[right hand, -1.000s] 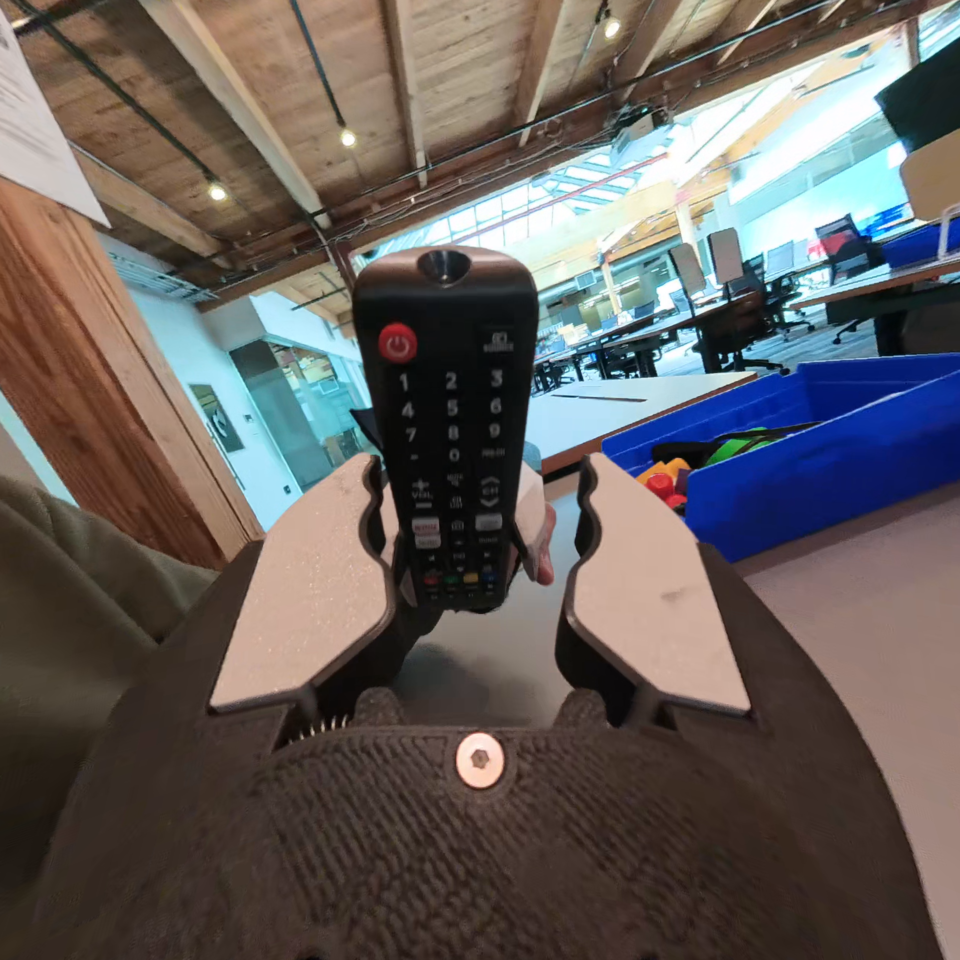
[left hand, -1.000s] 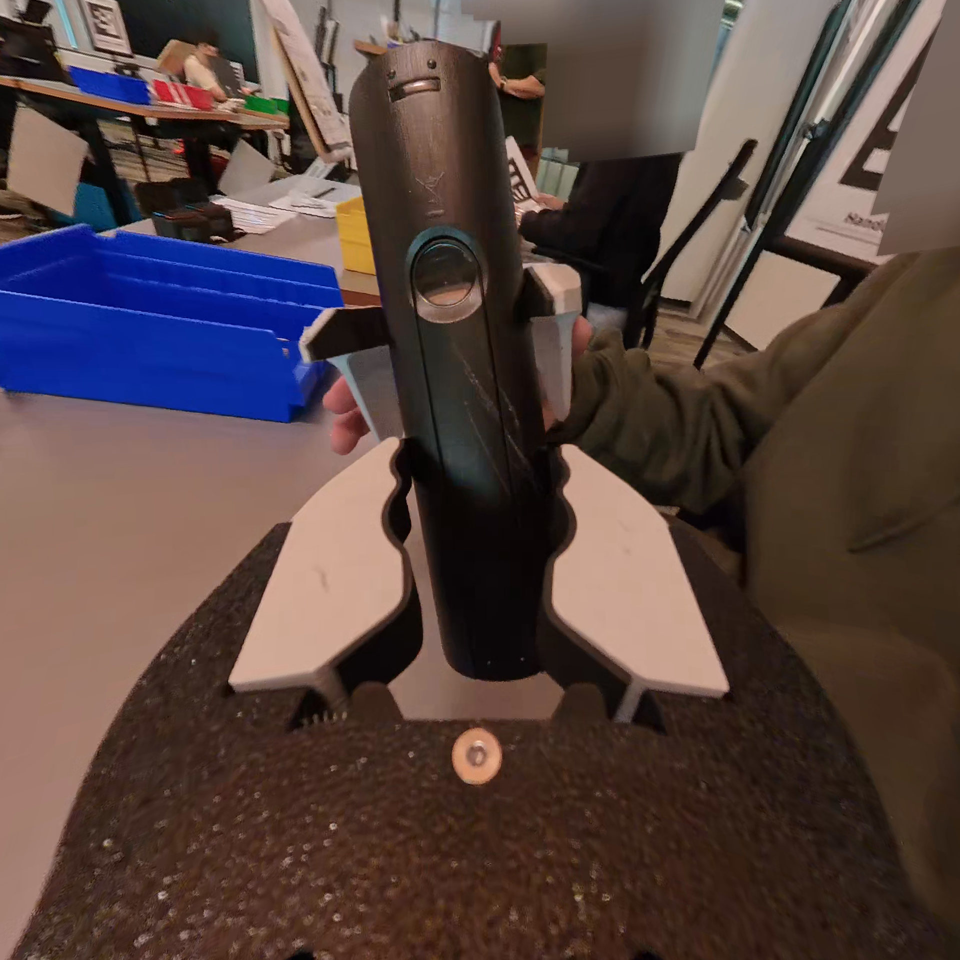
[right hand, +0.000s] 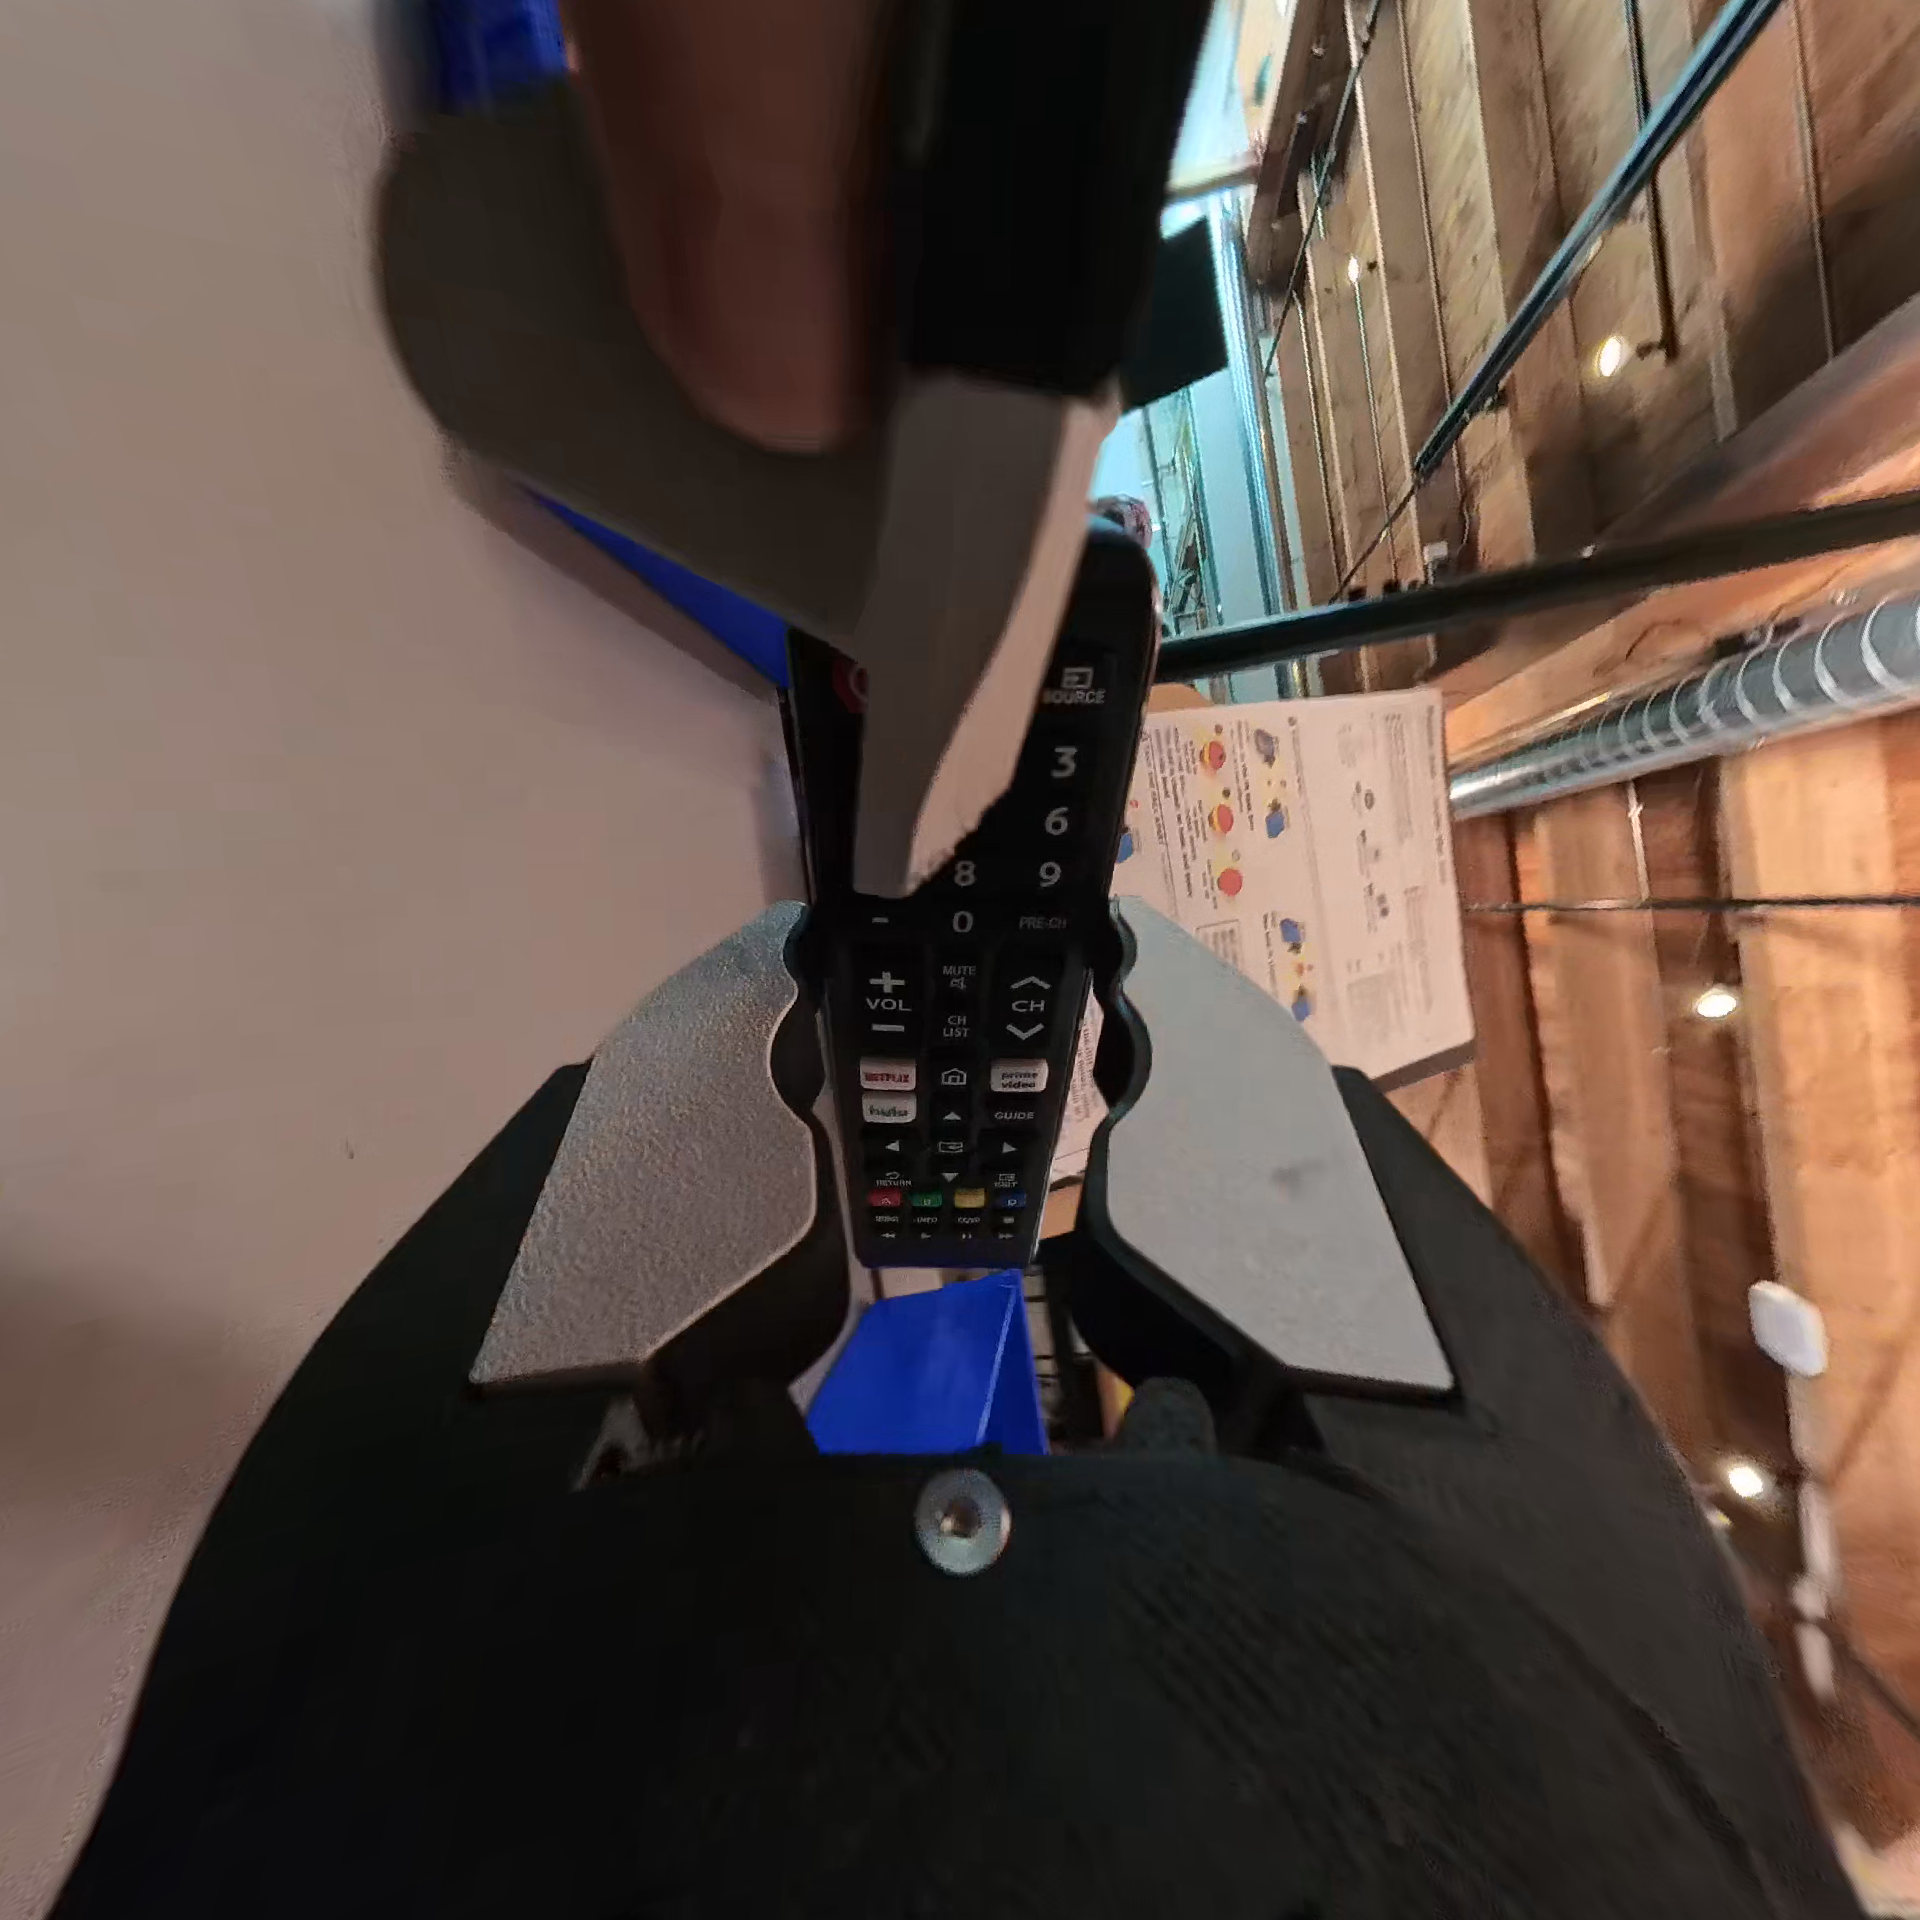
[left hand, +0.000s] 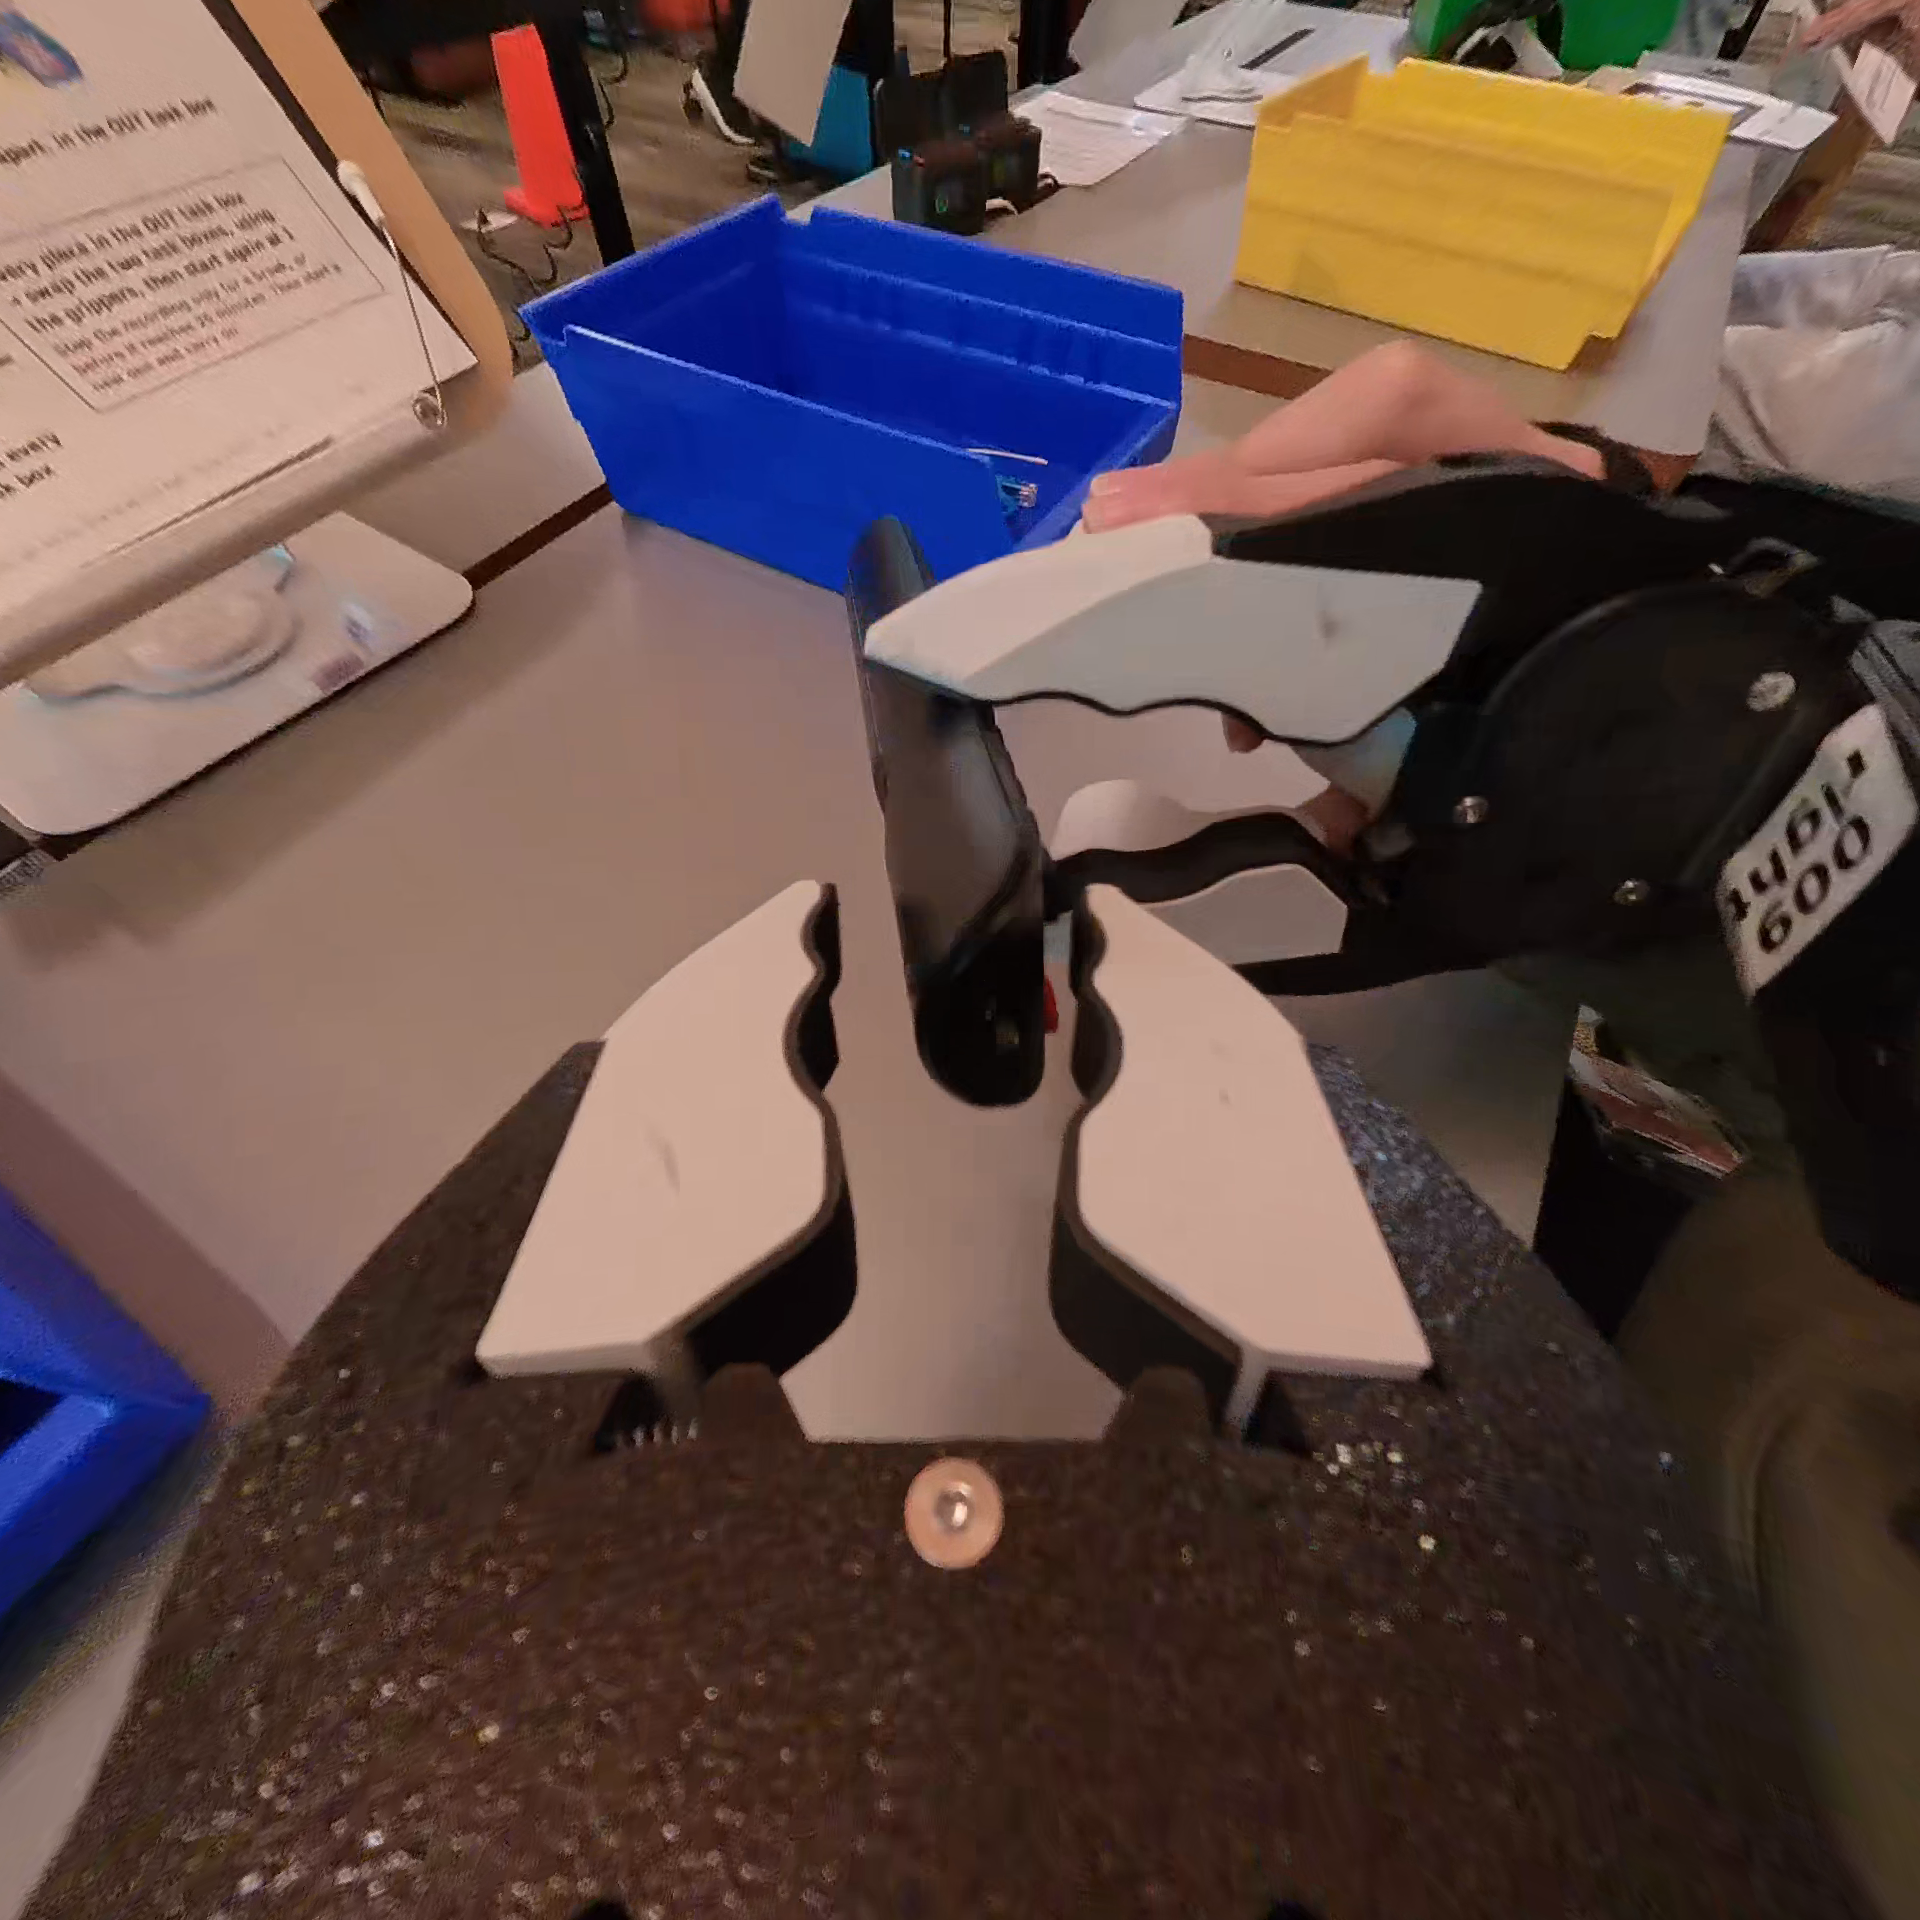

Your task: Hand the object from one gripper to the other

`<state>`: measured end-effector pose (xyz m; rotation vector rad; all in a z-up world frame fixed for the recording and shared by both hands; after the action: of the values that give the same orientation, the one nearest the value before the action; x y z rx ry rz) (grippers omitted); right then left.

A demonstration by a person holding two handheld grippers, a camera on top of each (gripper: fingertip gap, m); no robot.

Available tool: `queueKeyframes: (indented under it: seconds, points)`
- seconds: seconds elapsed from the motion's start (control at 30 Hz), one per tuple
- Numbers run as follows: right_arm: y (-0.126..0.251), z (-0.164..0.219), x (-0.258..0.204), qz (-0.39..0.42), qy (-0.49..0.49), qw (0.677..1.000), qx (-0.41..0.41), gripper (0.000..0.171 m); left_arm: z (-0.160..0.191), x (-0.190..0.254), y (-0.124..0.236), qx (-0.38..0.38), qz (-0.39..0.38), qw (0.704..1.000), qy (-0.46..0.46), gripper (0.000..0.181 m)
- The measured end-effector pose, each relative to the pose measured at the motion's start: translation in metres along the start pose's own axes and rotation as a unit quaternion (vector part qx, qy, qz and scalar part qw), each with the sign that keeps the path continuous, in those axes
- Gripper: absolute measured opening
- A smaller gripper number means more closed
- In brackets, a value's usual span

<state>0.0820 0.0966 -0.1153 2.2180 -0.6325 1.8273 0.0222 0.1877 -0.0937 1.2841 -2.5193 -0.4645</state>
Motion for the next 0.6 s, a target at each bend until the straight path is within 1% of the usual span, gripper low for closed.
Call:
queueKeyframes:
  seconds: [0.07, 0.1, 0.2, 0.27, 0.33, 0.37, 0.4, 0.43, 0.47, 0.5, 0.53, 0.57, 0.6]
  points:
    - [0.000, -0.005, -0.003, 0.007, 0.036, 0.999, 0.002, 0.051, 0.003, -0.001, -0.002, -0.005, 0.004, 1.000, 0.009, 0.030]
    - [0.000, -0.006, -0.004, 0.003, 0.046, 0.999, -0.005, 0.051, 0.004, -0.001, -0.004, -0.009, 0.006, 1.000, 0.011, 0.027]
    - [-0.001, -0.002, -0.007, -0.011, 0.019, 1.000, -0.001, 0.051, 0.008, -0.007, -0.007, -0.005, 0.018, 1.000, 0.009, 0.025]
    - [-0.001, 0.002, -0.009, -0.035, -0.010, 0.999, 0.006, 0.051, 0.013, -0.015, -0.008, 0.013, 0.054, 0.998, 0.021, 0.024]
    - [0.000, 0.006, -0.004, -0.073, -0.078, 0.994, 0.025, 0.052, 0.019, -0.022, -0.007, 0.041, 0.099, 0.994, 0.024, 0.024]
    - [0.002, 0.010, 0.003, -0.092, -0.141, 0.985, 0.035, 0.058, 0.021, -0.025, -0.003, 0.053, 0.116, 0.992, 0.015, 0.024]
    - [0.003, 0.016, 0.012, -0.104, -0.212, 0.971, 0.044, 0.069, 0.022, -0.028, 0.001, 0.065, 0.126, 0.990, 0.006, 0.024]
    - [0.005, 0.024, 0.022, -0.120, -0.283, 0.950, 0.050, 0.075, 0.023, -0.032, 0.006, 0.076, 0.136, 0.988, 0.000, 0.024]
    - [0.006, 0.034, 0.033, -0.130, -0.359, 0.923, 0.051, 0.084, 0.025, -0.036, 0.012, 0.089, 0.153, 0.984, -0.010, 0.024]
    - [0.007, 0.045, 0.042, -0.143, -0.435, 0.887, 0.053, 0.090, 0.027, -0.039, 0.018, 0.107, 0.172, 0.979, -0.020, 0.024]
    - [0.008, 0.055, 0.049, -0.161, -0.509, 0.843, 0.059, 0.091, 0.029, -0.041, 0.025, 0.126, 0.195, 0.972, -0.026, 0.024]
    - [0.009, 0.063, 0.052, -0.185, -0.576, 0.793, 0.071, 0.092, 0.031, -0.043, 0.031, 0.142, 0.221, 0.965, -0.024, 0.024]
    - [0.010, 0.068, 0.051, -0.218, -0.629, 0.741, 0.087, 0.089, 0.032, -0.044, 0.036, 0.159, 0.244, 0.956, -0.024, 0.024]
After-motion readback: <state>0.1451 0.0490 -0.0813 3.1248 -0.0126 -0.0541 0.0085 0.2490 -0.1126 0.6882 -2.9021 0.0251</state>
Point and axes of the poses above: each gripper's, where its closed fingertips meet, y back along the fingers, z out of its underside, x = y × z across the jaws, the point moved 8 cm from there along y, back along the fingers, and after that the axes turned 11 degrees about z, right-handed, at the moved point
